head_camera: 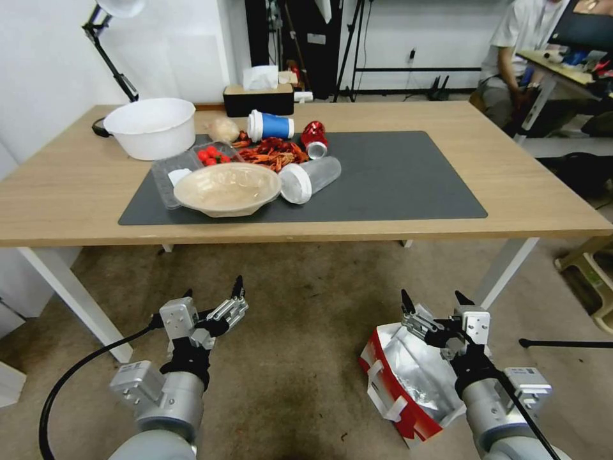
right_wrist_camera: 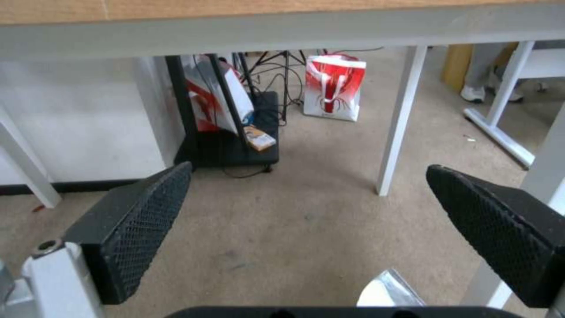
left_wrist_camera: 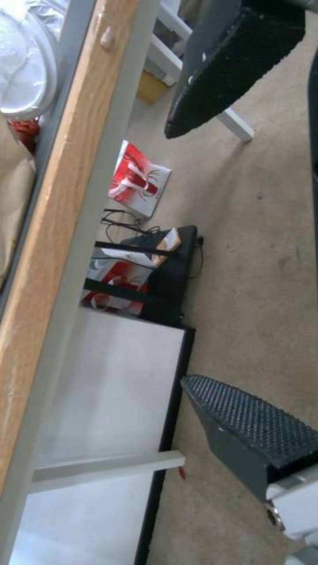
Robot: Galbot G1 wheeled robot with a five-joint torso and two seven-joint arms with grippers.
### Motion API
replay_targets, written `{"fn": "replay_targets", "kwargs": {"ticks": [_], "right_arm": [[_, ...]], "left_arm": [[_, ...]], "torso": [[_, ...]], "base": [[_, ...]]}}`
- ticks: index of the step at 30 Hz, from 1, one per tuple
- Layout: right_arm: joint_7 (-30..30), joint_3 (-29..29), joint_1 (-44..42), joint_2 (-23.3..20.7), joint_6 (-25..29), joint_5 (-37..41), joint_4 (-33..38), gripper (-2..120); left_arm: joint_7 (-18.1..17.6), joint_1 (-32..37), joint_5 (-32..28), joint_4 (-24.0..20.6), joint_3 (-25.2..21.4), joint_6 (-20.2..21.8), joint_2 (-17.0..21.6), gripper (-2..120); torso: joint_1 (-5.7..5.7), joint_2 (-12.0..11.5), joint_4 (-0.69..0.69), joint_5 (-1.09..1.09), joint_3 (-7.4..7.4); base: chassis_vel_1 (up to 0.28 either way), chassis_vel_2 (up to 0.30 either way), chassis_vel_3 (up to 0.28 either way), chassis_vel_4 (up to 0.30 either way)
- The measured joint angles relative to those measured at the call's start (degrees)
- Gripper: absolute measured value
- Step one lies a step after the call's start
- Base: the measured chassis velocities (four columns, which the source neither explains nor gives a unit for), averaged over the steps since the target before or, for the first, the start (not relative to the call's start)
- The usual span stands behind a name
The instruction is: Pick up the food delivery bag from the floor and place it on the table.
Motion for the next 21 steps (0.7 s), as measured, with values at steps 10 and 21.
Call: {"fn": "replay_targets", "kwargs": {"ticks": [10, 21], "right_arm": [[0.0, -0.04, 0.07, 0.04, 0.0, -0.01, -0.05, 100], [0.01, -0.04, 0.06, 0.02, 0.03, -0.03, -0.06, 100]], "left_arm": [[0.03, -0.04, -0.04, 0.06, -0.01, 0.01, -0.01, 100], [0.02, 0.02, -0.01, 0.06, -0.07, 0.01, -0.04, 100]], "torso": [[-0.86, -2.24, 0.0, 0.0, -1.37], [-1.85, -4.91, 0.0, 0.0, -3.06]], "base": [[0.0, 0.0, 0.0, 0.0], [0.0, 0.0, 0.0, 0.0]]}}
